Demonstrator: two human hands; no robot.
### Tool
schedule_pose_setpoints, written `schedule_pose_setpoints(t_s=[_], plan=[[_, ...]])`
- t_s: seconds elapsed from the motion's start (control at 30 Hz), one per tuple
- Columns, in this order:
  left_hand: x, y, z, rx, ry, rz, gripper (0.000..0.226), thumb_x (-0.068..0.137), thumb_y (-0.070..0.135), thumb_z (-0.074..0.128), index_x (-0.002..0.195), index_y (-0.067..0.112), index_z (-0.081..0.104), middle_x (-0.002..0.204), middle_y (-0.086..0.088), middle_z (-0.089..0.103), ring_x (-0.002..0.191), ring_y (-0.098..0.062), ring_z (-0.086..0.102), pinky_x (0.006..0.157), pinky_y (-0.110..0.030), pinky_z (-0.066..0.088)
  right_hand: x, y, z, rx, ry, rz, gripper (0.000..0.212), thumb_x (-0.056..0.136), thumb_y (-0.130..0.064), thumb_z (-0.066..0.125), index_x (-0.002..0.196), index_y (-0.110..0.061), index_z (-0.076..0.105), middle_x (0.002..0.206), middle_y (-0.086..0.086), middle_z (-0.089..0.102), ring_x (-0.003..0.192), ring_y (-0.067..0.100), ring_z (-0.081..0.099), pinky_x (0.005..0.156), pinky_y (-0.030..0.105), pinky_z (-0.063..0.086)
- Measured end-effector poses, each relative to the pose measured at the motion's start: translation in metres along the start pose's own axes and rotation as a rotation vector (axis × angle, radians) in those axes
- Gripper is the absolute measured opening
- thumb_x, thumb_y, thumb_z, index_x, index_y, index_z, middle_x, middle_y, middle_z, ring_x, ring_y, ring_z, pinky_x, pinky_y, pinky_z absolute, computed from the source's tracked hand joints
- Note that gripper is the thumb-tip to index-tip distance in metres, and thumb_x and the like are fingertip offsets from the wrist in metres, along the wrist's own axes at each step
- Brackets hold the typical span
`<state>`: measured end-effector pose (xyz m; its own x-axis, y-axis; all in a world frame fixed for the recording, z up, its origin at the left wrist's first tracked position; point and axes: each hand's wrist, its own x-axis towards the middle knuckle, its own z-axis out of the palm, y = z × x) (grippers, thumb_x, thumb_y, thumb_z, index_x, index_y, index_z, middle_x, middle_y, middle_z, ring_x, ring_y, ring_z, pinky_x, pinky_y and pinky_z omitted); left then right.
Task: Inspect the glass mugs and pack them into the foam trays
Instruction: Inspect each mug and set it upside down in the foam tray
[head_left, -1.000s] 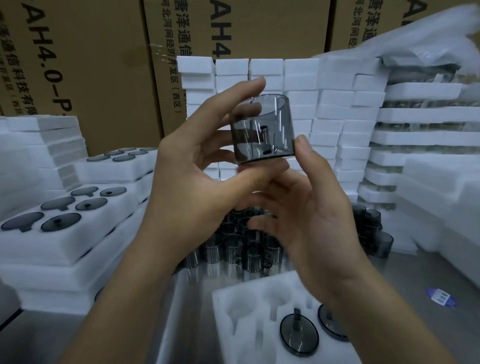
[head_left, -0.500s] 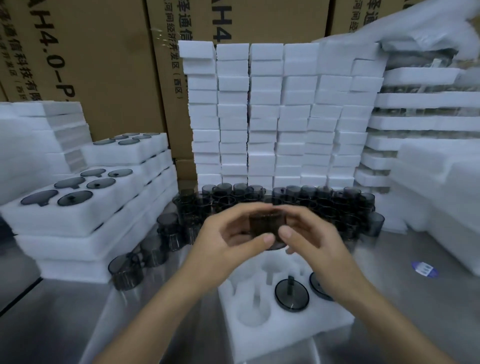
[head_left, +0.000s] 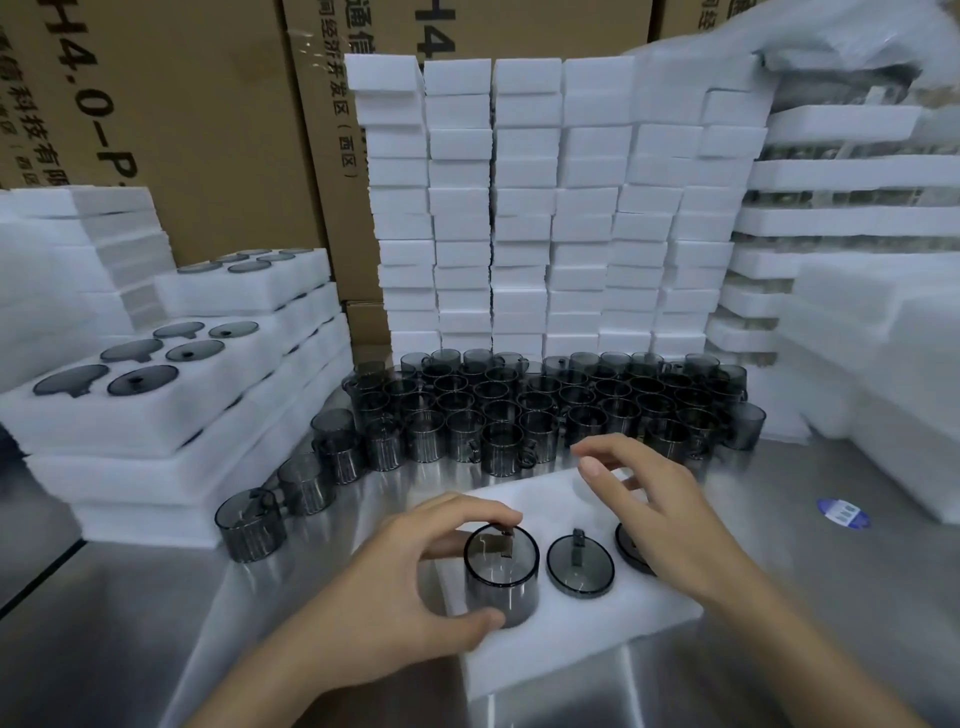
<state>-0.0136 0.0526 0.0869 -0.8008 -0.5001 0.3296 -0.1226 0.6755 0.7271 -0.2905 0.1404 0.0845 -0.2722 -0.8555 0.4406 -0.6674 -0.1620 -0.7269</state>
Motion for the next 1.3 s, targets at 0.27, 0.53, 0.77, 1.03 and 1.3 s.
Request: schedule_pose_setpoints(t_s=[0.27,0.53,0.77,1.03,1.3], plan=[[0.001,0.001,0.004,0.199,-0.033,-0.006,0.062,0.089,0.047,0.082,0.143,0.052,0.054,0.146,0.028,0.055,0.144,-0.001,0.047,0.117,-0.024,0.038,0.002,0.006,0.001,-0.013,0.021,-0.002,0.035,0.094,-0.071,0.048,0.111,-0.048,0.069,0.115,-0.028,0.070,0.113,-0.001,0.063,0.087,0.031,0.049],[-0.006,0.000,0.010,0.157,0.081,-0.066,0.051,0.092,0.063,0.074,0.140,0.057,0.057,0.146,0.029,0.057,0.145,-0.002,0.047,0.121,-0.041,0.038,0.003,0.012,0.003,-0.015,0.035,0.003,0.016,0.104,-0.057,0.056,0.108,-0.049,0.069,0.111,-0.029,0.071,0.107,-0.004,0.063,0.079,0.027,0.045],[-0.013,-0.002,0.015,0.319,0.074,-0.042,0.055,0.089,0.067,0.072,0.141,0.062,0.053,0.147,0.035,0.052,0.146,0.006,0.041,0.116,-0.027,0.031,0.005,0.021,0.008,-0.127,0.023,-0.039,0.022,0.101,-0.061,0.052,0.105,-0.047,0.068,0.110,-0.028,0.068,0.112,-0.003,0.062,0.084,0.023,0.045],[0.007,0.012,0.002,0.380,-0.037,-0.113,0.062,0.096,0.090,0.028,0.155,0.072,0.020,0.156,0.056,0.019,0.151,0.023,0.011,0.126,-0.038,0.016,0.006,0.020,0.008,-0.133,0.027,-0.022,0.016,0.101,-0.053,0.057,0.104,-0.044,0.069,0.106,-0.025,0.068,0.109,-0.004,0.061,0.085,0.016,0.042],[0.007,0.006,0.038,0.617,-0.228,-0.154,0.061,0.105,0.077,0.009,0.161,0.062,-0.011,0.161,0.050,-0.021,0.149,0.014,-0.034,0.130,-0.035,-0.014,0.006,0.020,0.009,-0.158,0.017,0.000,0.018,0.100,-0.054,0.056,0.107,-0.042,0.069,0.106,-0.022,0.067,0.109,-0.005,0.059,0.086,0.014,0.041]])
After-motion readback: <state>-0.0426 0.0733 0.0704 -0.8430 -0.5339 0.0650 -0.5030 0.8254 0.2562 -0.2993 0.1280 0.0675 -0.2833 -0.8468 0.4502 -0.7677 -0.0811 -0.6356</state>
